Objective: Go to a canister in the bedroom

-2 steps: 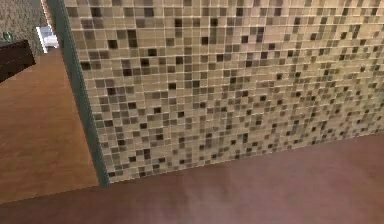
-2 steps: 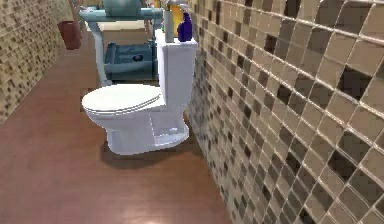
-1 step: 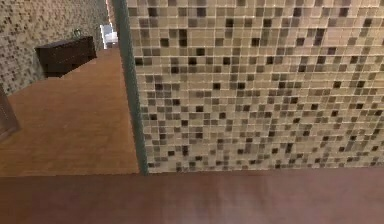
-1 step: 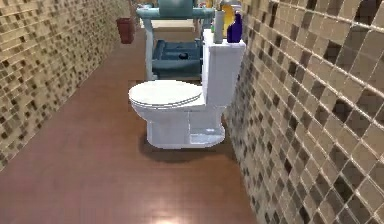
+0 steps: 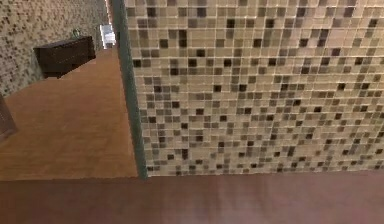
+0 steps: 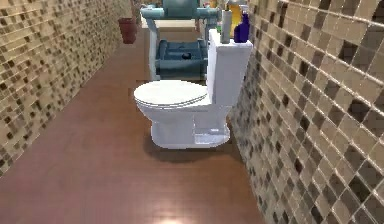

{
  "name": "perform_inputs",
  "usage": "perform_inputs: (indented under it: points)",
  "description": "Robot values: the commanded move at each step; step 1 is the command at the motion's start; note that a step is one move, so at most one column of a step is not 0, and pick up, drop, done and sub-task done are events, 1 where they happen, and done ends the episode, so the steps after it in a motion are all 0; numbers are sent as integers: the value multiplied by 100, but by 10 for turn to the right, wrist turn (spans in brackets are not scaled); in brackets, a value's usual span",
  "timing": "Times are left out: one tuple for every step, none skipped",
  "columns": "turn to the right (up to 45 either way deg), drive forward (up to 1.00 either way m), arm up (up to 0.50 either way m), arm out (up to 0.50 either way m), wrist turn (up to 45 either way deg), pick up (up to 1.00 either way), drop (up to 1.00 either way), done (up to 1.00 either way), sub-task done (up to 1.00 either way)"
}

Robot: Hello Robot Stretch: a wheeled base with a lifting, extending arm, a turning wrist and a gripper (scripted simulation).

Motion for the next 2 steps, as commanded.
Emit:
perform_inputs:
  points:
    - [-450,0,0,0,0,0,0,0,0]
    - [0,100,0,0,0,0,0,0,0]
